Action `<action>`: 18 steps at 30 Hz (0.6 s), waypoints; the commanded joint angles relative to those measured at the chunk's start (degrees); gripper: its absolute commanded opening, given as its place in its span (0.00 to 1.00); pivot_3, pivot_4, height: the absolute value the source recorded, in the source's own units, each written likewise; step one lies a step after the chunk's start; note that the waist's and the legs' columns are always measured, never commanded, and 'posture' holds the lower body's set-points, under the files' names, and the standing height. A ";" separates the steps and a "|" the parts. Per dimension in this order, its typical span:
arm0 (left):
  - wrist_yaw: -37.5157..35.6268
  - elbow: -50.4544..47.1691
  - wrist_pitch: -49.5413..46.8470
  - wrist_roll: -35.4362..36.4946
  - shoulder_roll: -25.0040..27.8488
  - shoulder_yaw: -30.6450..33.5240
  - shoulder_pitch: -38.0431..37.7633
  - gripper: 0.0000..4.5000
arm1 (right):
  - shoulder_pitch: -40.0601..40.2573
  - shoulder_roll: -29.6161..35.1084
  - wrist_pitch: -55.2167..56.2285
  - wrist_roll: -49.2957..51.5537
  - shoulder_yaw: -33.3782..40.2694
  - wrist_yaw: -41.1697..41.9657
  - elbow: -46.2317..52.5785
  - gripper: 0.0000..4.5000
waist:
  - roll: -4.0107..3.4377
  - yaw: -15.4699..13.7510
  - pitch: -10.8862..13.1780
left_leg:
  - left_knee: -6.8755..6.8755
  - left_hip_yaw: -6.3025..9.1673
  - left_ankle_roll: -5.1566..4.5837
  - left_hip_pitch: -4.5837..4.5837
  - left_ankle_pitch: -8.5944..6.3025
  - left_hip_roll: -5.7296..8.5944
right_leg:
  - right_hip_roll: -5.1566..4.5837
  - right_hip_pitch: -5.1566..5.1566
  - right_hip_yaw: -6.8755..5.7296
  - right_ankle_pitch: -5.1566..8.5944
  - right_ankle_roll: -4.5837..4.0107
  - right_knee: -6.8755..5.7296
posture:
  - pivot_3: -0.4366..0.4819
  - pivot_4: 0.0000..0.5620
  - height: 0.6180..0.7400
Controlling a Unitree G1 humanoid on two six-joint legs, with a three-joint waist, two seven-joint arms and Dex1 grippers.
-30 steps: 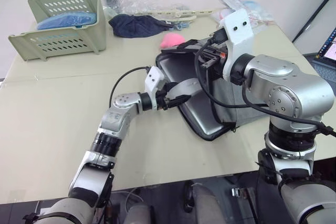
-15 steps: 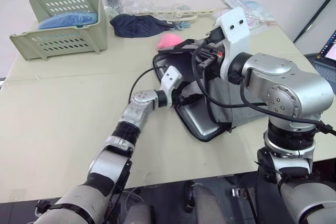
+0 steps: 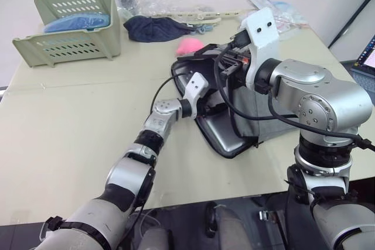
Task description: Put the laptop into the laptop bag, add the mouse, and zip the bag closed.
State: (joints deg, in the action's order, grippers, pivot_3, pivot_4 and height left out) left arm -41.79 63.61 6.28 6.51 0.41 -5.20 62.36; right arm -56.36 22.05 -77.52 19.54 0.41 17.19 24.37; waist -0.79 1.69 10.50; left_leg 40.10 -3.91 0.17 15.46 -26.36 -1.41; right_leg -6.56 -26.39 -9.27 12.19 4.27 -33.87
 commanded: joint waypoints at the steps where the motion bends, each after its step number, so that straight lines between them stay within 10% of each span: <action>1: 1.14 4.70 -0.77 -2.53 -1.76 -0.38 -0.27 0.62 | -4.04 -0.38 1.50 0.93 1.12 -0.04 3.49 0.01 | 0.00 -0.01 0.00 | 0.00 0.00 -0.01 0.00 0.00 0.01 | 0.00 0.00 0.00 0.00 0.00 0.00 | 0.48 0.27 1.00; 12: 1.03 7.14 -0.48 -3.71 -3.57 0.89 2.18 0.62 | -4.38 -0.50 0.41 0.84 1.28 -0.26 3.99 0.01 | 0.02 -0.02 -0.01 | -0.01 0.03 -0.04 0.00 0.02 0.06 | -0.04 0.02 0.00 -0.01 0.02 0.02 | 0.48 0.27 1.00; 16: 0.78 7.06 -0.67 -3.72 -3.31 1.55 2.07 0.98 | -4.23 -0.50 0.52 0.75 1.35 -0.29 3.84 0.00 | 0.02 0.00 -0.02 | -0.02 0.03 -0.04 -0.01 0.02 0.06 | -0.04 0.02 0.00 -0.01 0.02 0.01 | 0.48 0.27 1.00; 18: 0.75 7.01 -0.78 -3.76 -3.17 1.84 2.16 0.98 | -4.21 -0.54 0.59 0.74 1.31 -0.29 3.78 0.00 | 0.02 0.00 -0.02 | -0.02 0.03 -0.04 -0.01 0.02 0.06 | -0.04 0.02 0.00 -0.01 0.02 0.01 | 0.48 0.27 1.00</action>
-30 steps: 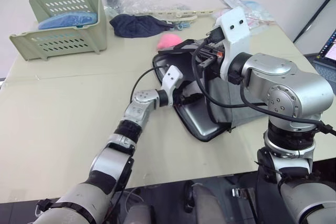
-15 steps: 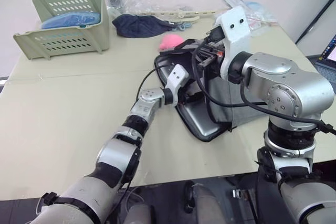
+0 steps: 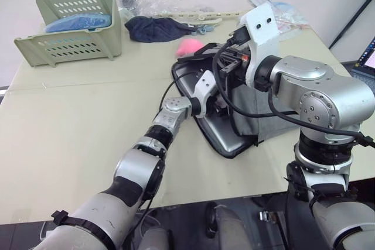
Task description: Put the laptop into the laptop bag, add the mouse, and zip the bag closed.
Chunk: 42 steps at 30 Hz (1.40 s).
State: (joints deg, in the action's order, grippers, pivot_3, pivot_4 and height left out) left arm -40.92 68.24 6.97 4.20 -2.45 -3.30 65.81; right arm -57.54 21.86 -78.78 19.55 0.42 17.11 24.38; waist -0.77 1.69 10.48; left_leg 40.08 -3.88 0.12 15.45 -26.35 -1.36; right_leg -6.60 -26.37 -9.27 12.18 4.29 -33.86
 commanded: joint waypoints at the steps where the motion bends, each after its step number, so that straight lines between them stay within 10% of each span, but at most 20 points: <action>1: 0.05 2.35 -1.39 -1.55 -0.26 -0.01 -1.24 0.98 | -3.02 -0.37 1.90 0.73 1.29 -0.20 3.72 0.00 | 0.00 0.01 0.00 | 0.00 0.00 0.00 0.00 0.00 0.00 | 0.00 0.00 0.00 0.00 0.00 0.00 | 0.48 0.27 1.00; 18: -2.81 -6.40 -2.99 -0.49 2.91 0.70 -3.12 0.98 | -1.34 0.14 3.71 0.32 0.99 0.18 2.72 0.00 | 0.00 0.21 0.00 | -0.02 0.00 0.00 0.00 0.00 -0.01 | 0.01 -0.03 0.00 0.00 0.00 0.00 | 0.48 0.27 1.00; 32: -5.82 -52.55 -29.06 4.53 10.46 -1.73 -20.96 0.98 | 1.39 0.60 5.75 0.37 0.73 0.45 2.09 0.00 | -0.01 0.23 0.00 | 0.02 0.05 0.00 0.02 0.00 -0.03 | 0.00 -0.06 0.00 0.00 0.00 0.01 | 0.48 0.27 1.00; 42: -4.40 -82.63 -51.26 11.81 27.13 5.25 -30.17 0.98 | 4.27 0.96 8.00 0.43 0.39 0.64 1.63 0.00 | -0.03 0.16 0.00 | 0.05 0.12 0.00 -0.08 0.00 -0.07 | 0.00 -0.07 -0.01 0.00 0.00 0.01 | 0.48 0.27 1.00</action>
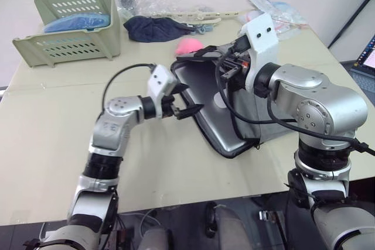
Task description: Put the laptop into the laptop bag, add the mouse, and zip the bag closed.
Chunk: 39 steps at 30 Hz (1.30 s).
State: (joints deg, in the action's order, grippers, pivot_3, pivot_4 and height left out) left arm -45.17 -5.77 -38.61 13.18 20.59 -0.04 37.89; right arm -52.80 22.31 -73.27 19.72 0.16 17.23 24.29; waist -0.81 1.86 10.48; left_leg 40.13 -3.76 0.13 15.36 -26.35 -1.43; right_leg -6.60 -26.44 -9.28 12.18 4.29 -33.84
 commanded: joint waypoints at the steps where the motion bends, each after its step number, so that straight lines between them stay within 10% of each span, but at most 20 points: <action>1: 0.05 -10.20 -7.03 3.39 5.29 2.24 -2.86 0.98 | -0.31 0.59 2.58 0.30 0.70 0.56 1.72 0.00 | 0.00 0.04 0.00 | 0.01 0.02 0.00 0.00 0.00 0.01 | 0.00 -0.02 0.00 0.00 0.00 0.03 | 0.48 0.27 1.00; 15: -1.30 -23.05 -29.02 25.10 26.51 21.11 0.04 0.98 | 4.20 3.28 8.64 2.15 -3.38 6.95 -0.19 0.00 | -0.01 0.05 0.01 | -0.07 0.06 0.04 -0.05 -0.02 0.05 | 0.04 -0.01 -0.01 0.01 -0.01 0.08 | 0.48 0.27 1.00; 39: 4.12 -17.62 -26.76 35.28 29.40 22.78 3.95 0.98 | 15.90 18.64 28.18 5.06 -7.86 30.75 6.06 0.00 | 0.00 0.05 0.01 | -0.06 0.01 0.05 -0.07 -0.02 0.09 | 0.03 0.00 0.02 0.01 -0.02 0.07 | 0.48 0.27 1.00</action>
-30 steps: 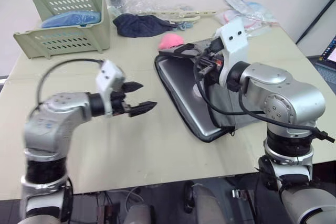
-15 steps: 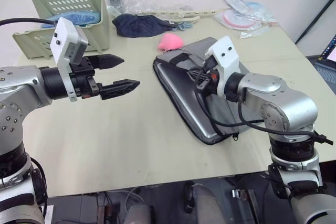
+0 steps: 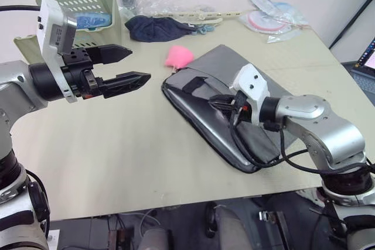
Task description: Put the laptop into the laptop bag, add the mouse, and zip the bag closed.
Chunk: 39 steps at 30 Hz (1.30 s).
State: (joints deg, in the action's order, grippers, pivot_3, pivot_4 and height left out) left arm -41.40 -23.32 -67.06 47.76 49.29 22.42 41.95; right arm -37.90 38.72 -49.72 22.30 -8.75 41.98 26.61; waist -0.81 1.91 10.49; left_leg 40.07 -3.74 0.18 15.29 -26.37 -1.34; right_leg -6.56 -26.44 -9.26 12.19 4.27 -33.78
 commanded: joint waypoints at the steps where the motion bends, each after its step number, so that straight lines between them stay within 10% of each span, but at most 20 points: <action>1: 0.47 0.05 1.94 0.83 0.46 0.01 -0.13 0.98 | 2.04 3.74 7.02 2.79 1.11 9.02 4.37 0.00 | 0.00 -0.08 0.00 | 0.00 0.00 0.00 0.00 0.00 0.00 | 0.00 0.00 0.00 0.00 0.00 0.00 | 0.48 0.27 1.00; 21: 1.73 0.83 4.61 2.60 0.30 -3.02 -0.32 0.98 | 5.50 6.05 33.74 -7.09 -2.53 21.60 -3.57 0.00 | 0.02 -0.19 0.00 | 0.04 -0.05 0.01 0.01 -0.01 0.00 | -0.02 0.02 0.05 0.00 0.00 -0.02 | 0.48 0.27 1.00; 28: 1.87 1.46 5.28 2.41 -0.12 -3.99 -0.44 1.00 | 4.42 5.01 32.17 -7.21 -2.11 20.53 -2.57 0.60 | 0.02 -0.29 0.00 | 0.09 -0.04 0.01 0.01 -0.01 0.00 | -0.03 0.02 0.05 0.00 0.00 -0.04 | 0.48 0.27 1.00; 39: -2.68 12.56 12.78 -2.75 1.28 -4.89 -5.34 1.00 | -2.49 10.36 7.92 3.74 10.67 16.17 1.62 0.60 | 0.03 -0.40 -0.01 | 0.14 0.00 0.01 0.00 -0.01 -0.01 | -0.03 0.02 0.02 0.00 0.00 -0.04 | 0.48 0.27 1.00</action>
State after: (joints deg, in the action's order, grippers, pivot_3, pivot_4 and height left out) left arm -42.48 -14.59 -57.16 47.45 49.48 16.80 37.99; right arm -39.70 46.91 -35.89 23.13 -3.87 60.30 27.44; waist -0.78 1.50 10.48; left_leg 40.21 -3.75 0.19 15.30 -26.37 -1.31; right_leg -6.62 -26.41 -9.23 12.19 4.27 -33.83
